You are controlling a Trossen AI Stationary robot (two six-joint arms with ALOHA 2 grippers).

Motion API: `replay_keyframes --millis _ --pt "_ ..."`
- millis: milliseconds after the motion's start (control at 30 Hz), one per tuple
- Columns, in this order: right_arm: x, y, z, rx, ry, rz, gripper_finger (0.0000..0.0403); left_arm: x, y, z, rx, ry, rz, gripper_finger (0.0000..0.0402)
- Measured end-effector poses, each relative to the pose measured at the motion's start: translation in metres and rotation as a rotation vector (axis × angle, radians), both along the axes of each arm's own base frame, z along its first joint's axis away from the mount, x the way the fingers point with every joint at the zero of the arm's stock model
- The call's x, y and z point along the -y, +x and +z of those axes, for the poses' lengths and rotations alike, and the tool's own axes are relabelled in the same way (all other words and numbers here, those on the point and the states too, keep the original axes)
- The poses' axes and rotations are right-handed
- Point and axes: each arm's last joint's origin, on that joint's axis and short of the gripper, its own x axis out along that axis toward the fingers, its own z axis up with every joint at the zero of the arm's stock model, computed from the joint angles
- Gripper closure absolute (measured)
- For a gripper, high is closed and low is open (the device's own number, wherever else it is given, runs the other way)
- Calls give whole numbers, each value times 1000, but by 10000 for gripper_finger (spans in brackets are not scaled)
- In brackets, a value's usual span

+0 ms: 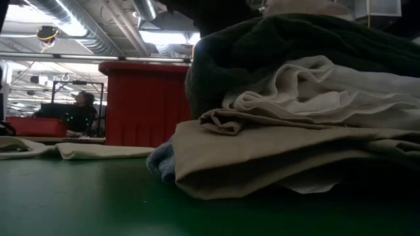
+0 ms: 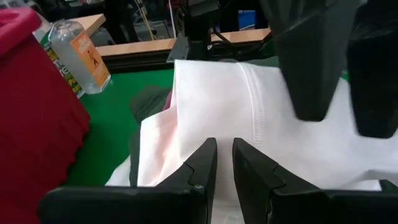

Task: Fold Laundry from Bin
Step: Fold the white underwear

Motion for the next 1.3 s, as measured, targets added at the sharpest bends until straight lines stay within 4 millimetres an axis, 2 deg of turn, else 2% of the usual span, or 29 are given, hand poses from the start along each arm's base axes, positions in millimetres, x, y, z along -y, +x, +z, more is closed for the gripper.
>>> replay_keyframes --millis 300,467,567,700,900,1067,1167,1300 --pt "5 -8 20 64 60 14 262 5 -5 12 33 4 -9 354" --pt "12 -16 32 116 50 -28 262 15 -5 25 153 -46 -71 354" --pt "15 -19 30 97 44 -85 262 22 -6 26 155 -86 -128 354" --pt "28 -19 14 12 105 -195 262 29 -6 15 101 -99 -136 354" --pt "52 -17 -27 -66 210 -330 262 34 6 -27 -2 -92 -120 354" --pt "61 -21 -61 -96 277 -362 262 36 12 -51 -55 -74 -107 354" --pt "62 -23 -70 -98 285 -362 262 36 13 -62 -80 -66 -104 354" --pt "62 -23 -70 -93 290 -359 262 36 13 -63 -83 -62 -105 354"
